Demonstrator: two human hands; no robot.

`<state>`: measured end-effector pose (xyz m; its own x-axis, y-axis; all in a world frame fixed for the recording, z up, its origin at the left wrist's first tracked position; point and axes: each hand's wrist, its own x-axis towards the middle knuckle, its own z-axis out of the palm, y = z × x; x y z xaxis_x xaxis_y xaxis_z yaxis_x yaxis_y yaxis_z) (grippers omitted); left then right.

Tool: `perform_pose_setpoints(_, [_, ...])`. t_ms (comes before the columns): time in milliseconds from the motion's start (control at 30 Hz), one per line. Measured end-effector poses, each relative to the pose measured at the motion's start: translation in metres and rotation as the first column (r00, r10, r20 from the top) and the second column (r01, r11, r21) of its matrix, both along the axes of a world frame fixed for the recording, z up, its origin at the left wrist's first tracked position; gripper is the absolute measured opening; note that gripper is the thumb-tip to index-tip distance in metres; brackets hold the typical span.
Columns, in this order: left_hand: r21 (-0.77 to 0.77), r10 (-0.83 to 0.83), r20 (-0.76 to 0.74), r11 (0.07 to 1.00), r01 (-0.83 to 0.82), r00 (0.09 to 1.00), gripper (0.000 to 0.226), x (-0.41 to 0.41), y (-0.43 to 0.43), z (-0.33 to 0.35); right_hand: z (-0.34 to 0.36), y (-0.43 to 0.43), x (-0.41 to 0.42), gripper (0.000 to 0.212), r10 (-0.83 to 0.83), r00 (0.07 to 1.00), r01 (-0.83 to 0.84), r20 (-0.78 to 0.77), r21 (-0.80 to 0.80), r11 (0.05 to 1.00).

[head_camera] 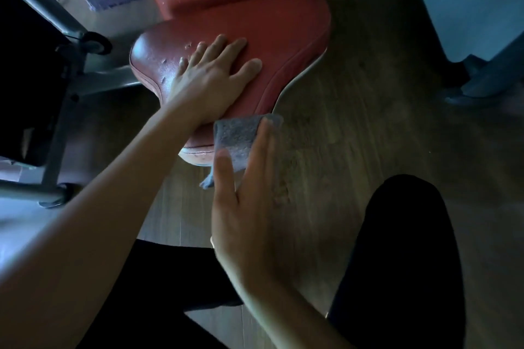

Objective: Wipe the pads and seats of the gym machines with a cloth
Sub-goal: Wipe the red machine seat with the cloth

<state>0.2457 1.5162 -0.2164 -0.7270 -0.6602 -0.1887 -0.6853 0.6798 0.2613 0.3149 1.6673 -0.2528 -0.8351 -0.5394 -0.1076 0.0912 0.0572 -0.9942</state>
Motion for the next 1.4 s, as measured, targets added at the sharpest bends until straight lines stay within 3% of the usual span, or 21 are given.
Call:
perform_pose_setpoints(133, [0.0,-0.03,0.042,1.0,0.03,0.999,0.065,-0.006,0.001,0.002,0.0,-0.022,-0.04,0.068,-0.102,0.993,0.105,0.065,-0.046,0.993])
perform_pose_setpoints(300, [-0.006,-0.029,0.043,1.0,0.03,0.999,0.063,-0.006,-0.002,0.002,0.0,0.003,-0.017,0.063,0.028,0.994,-0.018,0.104,-0.1,0.995])
perform_pose_setpoints(467, [-0.006,-0.01,0.054,1.0,0.01,0.998,0.064,-0.019,-0.002,0.004,0.002,-0.017,-0.054,0.065,-0.007,0.987,0.024,0.159,-0.109,0.994])
perform_pose_setpoints(600, [-0.008,-0.018,0.048,1.0,0.018,0.999,0.063,-0.014,0.0,0.002,0.004,0.006,-0.024,0.068,0.046,0.992,-0.027,0.115,-0.163,0.986])
perform_pose_setpoints(767, [-0.011,-0.003,0.05,1.0,0.003,0.999,0.063,-0.016,-0.002,0.002,-0.017,-0.003,-0.037,0.047,-0.043,0.981,0.095,0.188,-0.28,0.955])
perform_pose_setpoints(900, [-0.015,-0.008,0.041,1.0,0.009,0.999,0.062,-0.021,-0.004,0.002,-0.021,-0.02,-0.056,0.034,-0.147,0.964,0.204,0.224,-0.261,0.943])
perform_pose_setpoints(1033, [-0.013,-0.007,0.042,1.0,0.008,0.999,0.062,-0.021,-0.004,0.001,-0.021,-0.032,-0.065,0.047,-0.079,0.977,0.124,0.199,-0.227,0.966])
perform_pose_setpoints(1133, [-0.017,-0.008,0.048,1.0,0.009,0.999,0.062,-0.021,-0.003,0.002,-0.025,-0.027,-0.053,0.052,-0.011,1.0,0.013,0.028,-0.09,0.996])
perform_pose_setpoints(1267, [-0.016,-0.01,0.051,1.0,0.011,0.999,0.062,-0.022,-0.004,0.001,-0.01,-0.009,-0.01,0.054,-0.069,0.993,0.085,0.094,-0.18,0.98])
perform_pose_setpoints(1400, [-0.016,-0.015,0.067,1.0,0.016,0.998,0.063,-0.022,-0.005,-0.001,-0.014,-0.024,-0.042,0.049,-0.188,0.982,0.191,0.031,-0.205,0.96])
